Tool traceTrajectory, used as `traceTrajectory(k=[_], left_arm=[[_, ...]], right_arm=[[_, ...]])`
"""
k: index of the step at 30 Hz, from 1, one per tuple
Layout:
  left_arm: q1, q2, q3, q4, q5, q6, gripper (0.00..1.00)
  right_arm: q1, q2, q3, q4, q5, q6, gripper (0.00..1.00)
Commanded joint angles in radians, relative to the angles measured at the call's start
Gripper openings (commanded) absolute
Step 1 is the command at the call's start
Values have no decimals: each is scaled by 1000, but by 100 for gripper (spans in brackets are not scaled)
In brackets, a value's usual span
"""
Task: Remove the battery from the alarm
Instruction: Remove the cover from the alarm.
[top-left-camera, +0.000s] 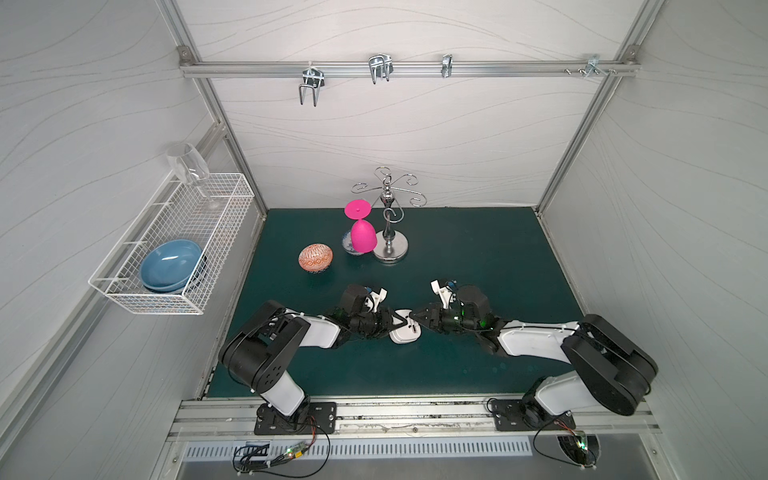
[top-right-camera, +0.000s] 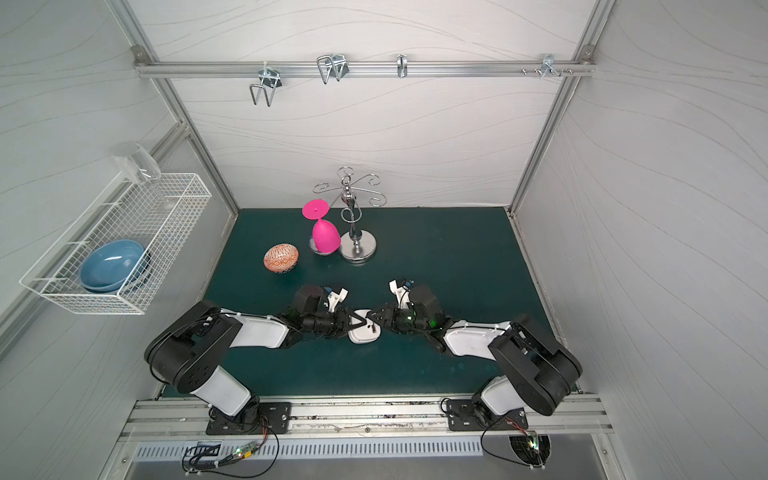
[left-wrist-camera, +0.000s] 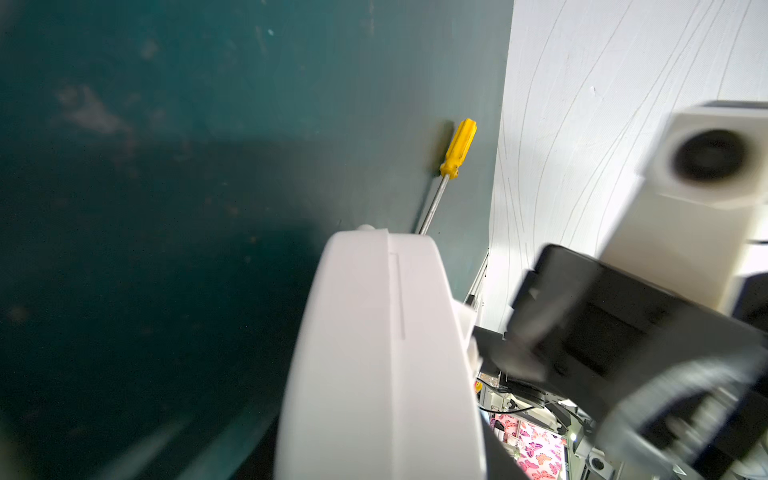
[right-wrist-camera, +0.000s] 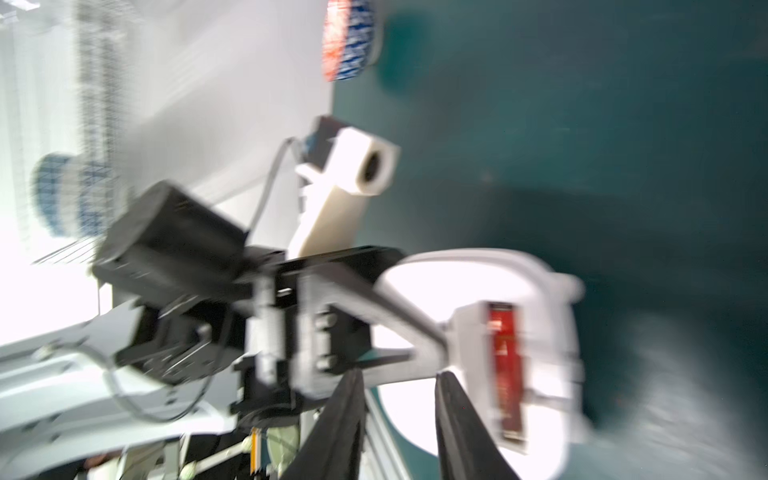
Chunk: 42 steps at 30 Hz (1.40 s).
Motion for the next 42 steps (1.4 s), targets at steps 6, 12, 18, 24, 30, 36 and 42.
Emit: traceTrajectory(k=[6, 12, 18, 24, 30, 36, 42], left_arm=[[-2, 14, 19, -81, -75, 53, 40], [4, 2, 40, -141, -84, 73, 38], [0, -146, 151, -532, -266, 259, 28], [-97, -252, 327, -890, -638, 436, 24], [-274, -101, 588, -1156, -1004, 514, 22], [-365, 36, 719, -1305, -1172, 517, 21], [-331, -83, 634, -1223, -1027, 500, 24]], right_arm=[[-32, -145, 6, -343, 97, -177, 40], [-42, -259, 56, -641, 194, -366, 49], [-50, -334, 92, -860, 347, -456, 50], [-108, -403, 92, -971, 399, -487, 49], [-135, -421, 81, -995, 408, -485, 49], [-153, -425, 80, -1001, 399, -489, 49], [-182, -435, 66, -973, 333, -491, 49]])
